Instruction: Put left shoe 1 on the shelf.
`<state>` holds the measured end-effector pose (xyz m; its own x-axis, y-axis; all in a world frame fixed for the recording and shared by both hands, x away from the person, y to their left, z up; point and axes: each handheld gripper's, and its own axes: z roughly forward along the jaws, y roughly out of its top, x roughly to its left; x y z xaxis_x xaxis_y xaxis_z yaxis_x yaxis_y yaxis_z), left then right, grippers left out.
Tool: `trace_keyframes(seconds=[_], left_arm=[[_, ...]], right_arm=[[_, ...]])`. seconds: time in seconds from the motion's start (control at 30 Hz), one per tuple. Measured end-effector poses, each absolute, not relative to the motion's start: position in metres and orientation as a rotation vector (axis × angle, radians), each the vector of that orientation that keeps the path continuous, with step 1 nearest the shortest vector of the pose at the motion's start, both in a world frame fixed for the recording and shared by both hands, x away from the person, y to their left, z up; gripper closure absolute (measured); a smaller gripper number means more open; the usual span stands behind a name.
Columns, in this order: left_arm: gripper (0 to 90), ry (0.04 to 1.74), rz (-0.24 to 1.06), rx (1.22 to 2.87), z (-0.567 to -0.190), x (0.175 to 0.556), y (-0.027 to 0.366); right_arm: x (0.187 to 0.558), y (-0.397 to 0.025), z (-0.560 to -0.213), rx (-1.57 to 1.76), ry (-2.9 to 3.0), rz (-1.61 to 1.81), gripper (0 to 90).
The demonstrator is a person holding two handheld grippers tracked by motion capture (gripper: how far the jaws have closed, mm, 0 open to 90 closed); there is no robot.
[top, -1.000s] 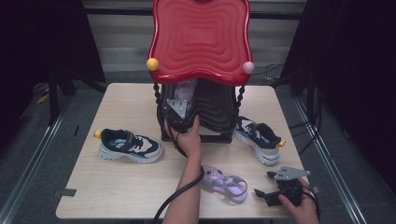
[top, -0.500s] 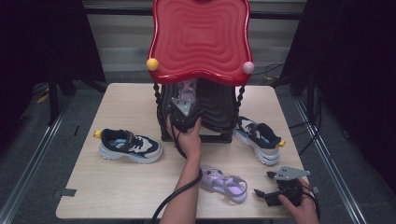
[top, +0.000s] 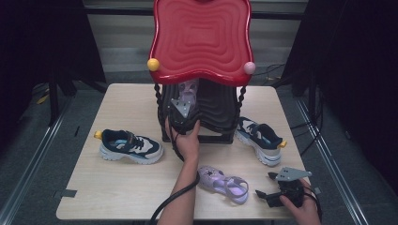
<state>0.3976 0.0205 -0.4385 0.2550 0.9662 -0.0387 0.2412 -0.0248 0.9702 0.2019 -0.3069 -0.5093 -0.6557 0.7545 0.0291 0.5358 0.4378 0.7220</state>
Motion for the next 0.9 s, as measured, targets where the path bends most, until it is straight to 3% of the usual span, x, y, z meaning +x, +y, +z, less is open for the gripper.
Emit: trace_keyframes(seconds=[0.53,0.9], left_arm=[[18.3,1.161,0.819,1.568,-0.430,0.391,0.029],[17.7,1.129,0.777,1.618,-0.428,0.377,0.045]], right_arm=[[0.202,-0.307,-0.509,1.113,2.397,1.042,13.5],[0.202,-0.307,-0.509,1.113,2.397,1.042,13.5]])
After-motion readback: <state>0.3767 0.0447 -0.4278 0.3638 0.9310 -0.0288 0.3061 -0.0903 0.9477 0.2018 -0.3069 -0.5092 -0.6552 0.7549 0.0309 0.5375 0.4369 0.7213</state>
